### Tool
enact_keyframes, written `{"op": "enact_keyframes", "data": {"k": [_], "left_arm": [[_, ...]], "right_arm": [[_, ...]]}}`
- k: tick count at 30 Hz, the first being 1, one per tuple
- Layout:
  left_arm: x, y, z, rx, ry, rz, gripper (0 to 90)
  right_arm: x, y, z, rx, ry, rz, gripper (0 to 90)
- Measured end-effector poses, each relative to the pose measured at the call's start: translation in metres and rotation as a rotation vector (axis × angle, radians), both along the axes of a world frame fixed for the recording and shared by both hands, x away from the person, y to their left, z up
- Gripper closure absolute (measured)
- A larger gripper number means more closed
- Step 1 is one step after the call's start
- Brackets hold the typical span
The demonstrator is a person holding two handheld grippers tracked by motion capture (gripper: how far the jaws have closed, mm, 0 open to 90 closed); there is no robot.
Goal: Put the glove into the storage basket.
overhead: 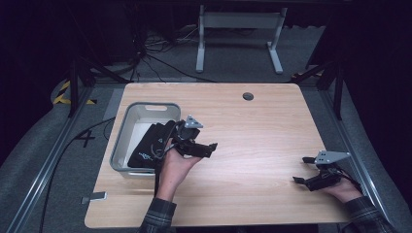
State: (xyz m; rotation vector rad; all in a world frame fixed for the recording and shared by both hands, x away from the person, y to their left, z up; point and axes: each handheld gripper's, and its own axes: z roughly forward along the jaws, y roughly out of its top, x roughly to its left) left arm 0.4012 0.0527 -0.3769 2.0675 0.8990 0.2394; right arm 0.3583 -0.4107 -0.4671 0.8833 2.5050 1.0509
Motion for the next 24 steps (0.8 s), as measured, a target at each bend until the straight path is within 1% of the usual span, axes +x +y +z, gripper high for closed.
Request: {"op": "enact_keyframes", "data": {"k": [1, 5, 9, 12, 14, 16, 20, 22, 23, 24], "left_arm": [[-0.002, -0.004, -0.002, -0.005, 0.001, -0.002, 15.2], [-0.012, -0.018, -0.009, 0.001, 0.002, -0.021, 15.1], [-0.021, -0.031, -0.018, 0.029, -0.011, -0.042, 15.1], [-0.026, -0.037, -0.028, 0.02, -0.012, -0.052, 15.1], [-0.028, -0.041, -0.035, 0.031, -0.002, -0.058, 15.1], [-0.029, -0.043, -0.041, 0.033, 0.011, -0.065, 14.8], [-0.032, -0.047, -0.052, 0.042, 0.021, -0.074, 14.7], [-0.033, -0.05, -0.056, 0.056, 0.026, -0.081, 14.7], [-0.034, -0.051, -0.058, 0.056, 0.023, -0.083, 14.7], [-0.035, -0.054, -0.061, 0.07, 0.028, -0.084, 14.7]], "right_arm": [[0.0, 0.0, 0.0, 0.0, 0.0, 0.0, 8.1], [0.0, 0.0, 0.0, 0.0, -0.001, 0.001, 8.1], [0.0, 0.0, 0.0, 0.0, -0.001, 0.001, 8.0], [0.0, 0.0, 0.0, 0.0, -0.001, 0.001, 8.1], [0.0, 0.0, 0.0, 0.0, -0.001, 0.001, 8.1], [0.0, 0.0, 0.0, 0.0, -0.001, 0.001, 8.1], [0.0, 0.0, 0.0, 0.0, -0.001, 0.001, 8.0], [0.0, 0.0, 0.0, 0.001, -0.001, 0.001, 8.0], [0.0, 0.0, 0.0, 0.001, -0.001, 0.001, 8.0], [0.0, 0.0, 0.0, 0.0, -0.001, 0.002, 8.0]]}}
